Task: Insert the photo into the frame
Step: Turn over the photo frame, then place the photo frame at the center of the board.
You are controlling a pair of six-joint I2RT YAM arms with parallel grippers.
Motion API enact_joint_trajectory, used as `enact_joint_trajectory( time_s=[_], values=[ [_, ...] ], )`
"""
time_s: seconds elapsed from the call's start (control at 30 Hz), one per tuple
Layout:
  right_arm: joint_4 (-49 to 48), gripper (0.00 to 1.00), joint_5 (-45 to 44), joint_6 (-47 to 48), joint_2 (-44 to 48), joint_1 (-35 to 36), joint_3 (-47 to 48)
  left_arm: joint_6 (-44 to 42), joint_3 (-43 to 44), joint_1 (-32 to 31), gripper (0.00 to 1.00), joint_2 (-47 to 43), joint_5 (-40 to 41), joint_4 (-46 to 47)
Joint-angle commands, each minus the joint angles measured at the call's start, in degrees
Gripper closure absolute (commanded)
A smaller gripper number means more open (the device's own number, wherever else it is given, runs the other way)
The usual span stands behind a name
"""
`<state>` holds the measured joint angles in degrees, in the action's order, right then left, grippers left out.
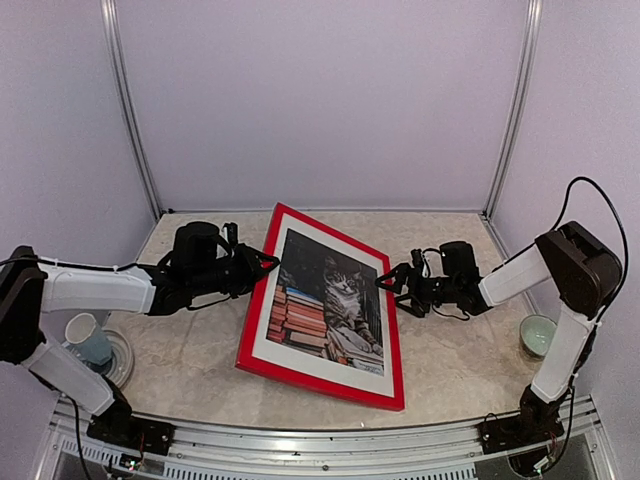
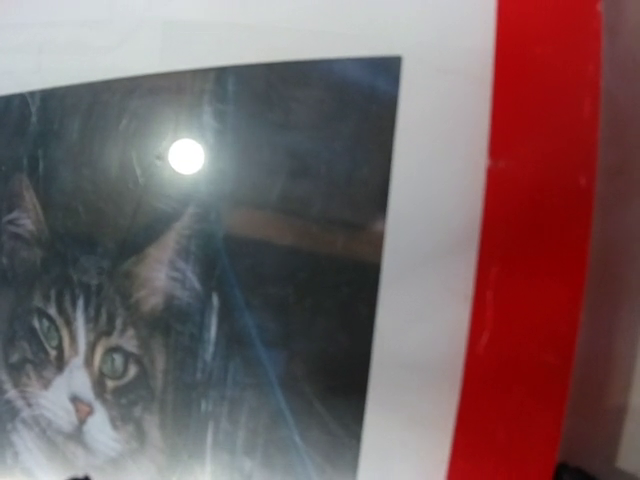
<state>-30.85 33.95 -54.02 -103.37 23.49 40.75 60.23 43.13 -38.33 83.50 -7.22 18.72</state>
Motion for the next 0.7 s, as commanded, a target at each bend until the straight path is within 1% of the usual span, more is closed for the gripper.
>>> enact_joint_trajectory(
  time_s=[0.0, 0.13, 0.4, 0.57, 0.63, 0.67],
  values=[
    [-1.6, 0.01, 2.7, -0.2, -1.4, 0.0, 1.4, -8.4, -0.8, 0.1, 1.0, 2.1, 4.0, 3.3],
    [-1.4, 0.01, 3.5, -0.3, -2.1, 0.0, 3.5, -8.5, -0.3, 0.1, 0.98, 3.6, 3.7, 4.5],
    [3.9, 0.01, 2.9, 2.4, -3.7, -0.7, 9.5, -9.5, 2.7, 1.9, 0.95, 9.1, 2.3, 6.5],
    [4.0, 0.01, 3.8, 2.3, -5.9, -2.0, 11.1, -9.8, 4.8, 3.3, 0.9, 13.6, 0.1, 7.8],
    [3.8, 0.01, 4.1, 2.3, -6.6, -2.1, 11.2, -9.5, 5.3, 3.7, 0.85, 15.4, -1.1, 8.6],
    [3.7, 0.01, 4.2, 2.3, -6.8, -2.2, 11.2, -9.4, 5.4, 3.9, 0.81, 16.2, -2.0, 9.2]
  ],
)
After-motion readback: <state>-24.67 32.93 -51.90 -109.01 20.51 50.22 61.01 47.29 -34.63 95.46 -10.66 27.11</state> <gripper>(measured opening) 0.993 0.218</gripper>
